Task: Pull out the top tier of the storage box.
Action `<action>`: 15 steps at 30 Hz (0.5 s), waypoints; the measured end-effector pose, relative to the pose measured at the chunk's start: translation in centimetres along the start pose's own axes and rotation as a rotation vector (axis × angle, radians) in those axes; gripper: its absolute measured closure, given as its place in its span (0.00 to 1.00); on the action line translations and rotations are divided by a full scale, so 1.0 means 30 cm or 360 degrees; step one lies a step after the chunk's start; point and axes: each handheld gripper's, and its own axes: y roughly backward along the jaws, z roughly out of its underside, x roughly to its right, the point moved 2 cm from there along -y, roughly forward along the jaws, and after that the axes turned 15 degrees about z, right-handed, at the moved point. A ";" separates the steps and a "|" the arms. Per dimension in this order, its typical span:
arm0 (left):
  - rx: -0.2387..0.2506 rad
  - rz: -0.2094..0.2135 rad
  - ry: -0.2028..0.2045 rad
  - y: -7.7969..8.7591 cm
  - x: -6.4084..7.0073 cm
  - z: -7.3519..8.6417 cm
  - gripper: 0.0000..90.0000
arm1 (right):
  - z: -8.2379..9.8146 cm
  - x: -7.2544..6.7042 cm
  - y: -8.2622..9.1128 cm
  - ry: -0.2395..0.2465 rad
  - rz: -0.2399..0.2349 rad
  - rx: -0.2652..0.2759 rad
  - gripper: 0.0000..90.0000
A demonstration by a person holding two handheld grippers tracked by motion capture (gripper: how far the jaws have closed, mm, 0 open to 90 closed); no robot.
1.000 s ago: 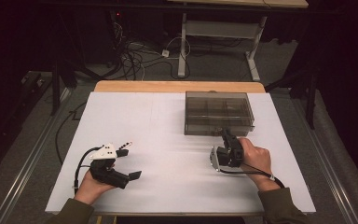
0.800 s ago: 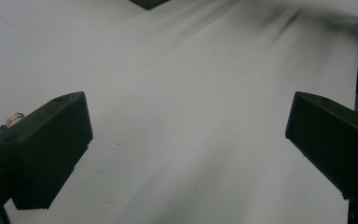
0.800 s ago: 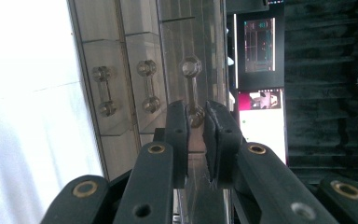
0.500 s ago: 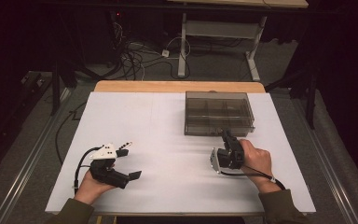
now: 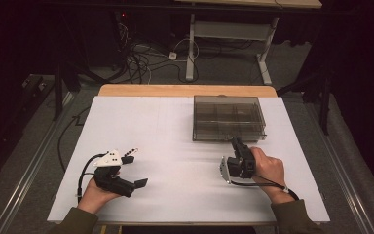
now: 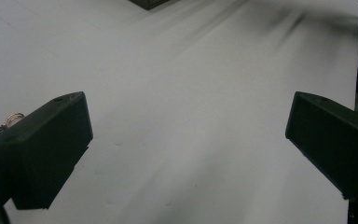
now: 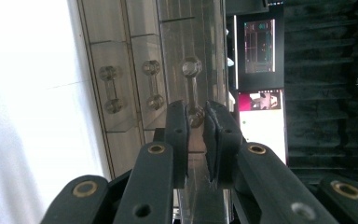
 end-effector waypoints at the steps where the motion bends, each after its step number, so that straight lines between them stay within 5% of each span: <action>1: 0.0000 0.0000 0.0000 0.000 0.000 0.000 0.00 | 0.000 0.000 0.001 -0.0005 0.0002 0.0004 0.91; 15: 0.0001 0.0000 0.0000 0.000 0.001 0.000 0.00 | -0.001 -0.002 0.015 0.0001 -0.0002 0.0018 0.85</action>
